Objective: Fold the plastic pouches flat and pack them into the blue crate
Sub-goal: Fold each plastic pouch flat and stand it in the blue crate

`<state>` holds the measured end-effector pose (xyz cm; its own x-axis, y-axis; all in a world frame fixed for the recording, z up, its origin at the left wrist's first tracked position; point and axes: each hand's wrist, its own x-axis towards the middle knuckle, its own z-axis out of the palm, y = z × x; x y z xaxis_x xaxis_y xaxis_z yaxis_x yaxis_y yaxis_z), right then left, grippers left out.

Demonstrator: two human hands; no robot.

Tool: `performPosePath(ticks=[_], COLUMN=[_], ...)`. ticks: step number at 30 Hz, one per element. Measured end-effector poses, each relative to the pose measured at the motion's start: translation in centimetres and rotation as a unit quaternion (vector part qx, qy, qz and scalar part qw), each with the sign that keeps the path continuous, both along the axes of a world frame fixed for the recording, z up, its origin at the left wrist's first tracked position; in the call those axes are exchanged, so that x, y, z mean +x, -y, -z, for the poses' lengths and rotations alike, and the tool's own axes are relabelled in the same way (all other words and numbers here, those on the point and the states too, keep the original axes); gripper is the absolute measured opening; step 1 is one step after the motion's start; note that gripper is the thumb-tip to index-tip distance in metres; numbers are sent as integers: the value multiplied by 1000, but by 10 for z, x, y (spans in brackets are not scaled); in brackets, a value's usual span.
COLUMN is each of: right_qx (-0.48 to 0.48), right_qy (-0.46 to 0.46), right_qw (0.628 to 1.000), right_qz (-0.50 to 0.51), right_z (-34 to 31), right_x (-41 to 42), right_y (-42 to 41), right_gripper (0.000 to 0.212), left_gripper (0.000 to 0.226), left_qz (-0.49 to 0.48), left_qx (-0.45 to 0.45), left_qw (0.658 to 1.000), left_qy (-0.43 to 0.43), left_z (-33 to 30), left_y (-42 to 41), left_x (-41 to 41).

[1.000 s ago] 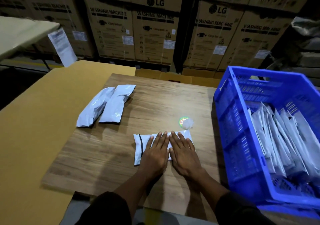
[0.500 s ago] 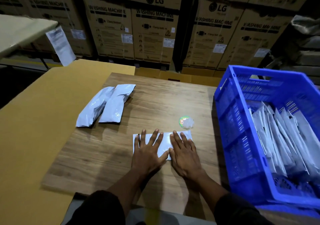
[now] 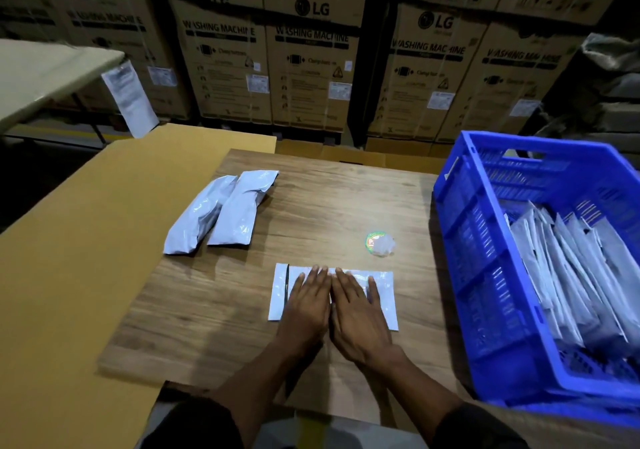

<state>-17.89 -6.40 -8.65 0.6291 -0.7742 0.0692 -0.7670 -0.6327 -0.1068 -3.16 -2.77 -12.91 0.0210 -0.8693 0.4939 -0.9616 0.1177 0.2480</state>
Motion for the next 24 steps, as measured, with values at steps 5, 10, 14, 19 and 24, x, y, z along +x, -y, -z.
performPosePath(ticks=[5, 10, 14, 19, 24], right_qx=[28, 49, 73, 119, 24], right_qy=[-7, -28, -53, -79, -57], right_qw=[1000, 995, 990, 981, 998], right_qz=[12, 77, 107, 129, 7], right_z=[4, 3, -2, -14, -18], right_x=[-3, -31, -57, -60, -14], right_y=[4, 17, 23, 29, 18], right_gripper=[56, 66, 68, 72, 60], left_gripper=[47, 56, 66, 72, 42], left_qz=[-52, -81, -92, -134, -16], left_qx=[71, 115, 100, 112, 68], left_qw=[996, 990, 991, 984, 993], left_qy=[7, -2, 0, -29, -94], left_z=[-7, -13, -12, -6, -1], left_y=[-10, -13, -19, -21, -15], left_x=[3, 8, 15, 29, 13])
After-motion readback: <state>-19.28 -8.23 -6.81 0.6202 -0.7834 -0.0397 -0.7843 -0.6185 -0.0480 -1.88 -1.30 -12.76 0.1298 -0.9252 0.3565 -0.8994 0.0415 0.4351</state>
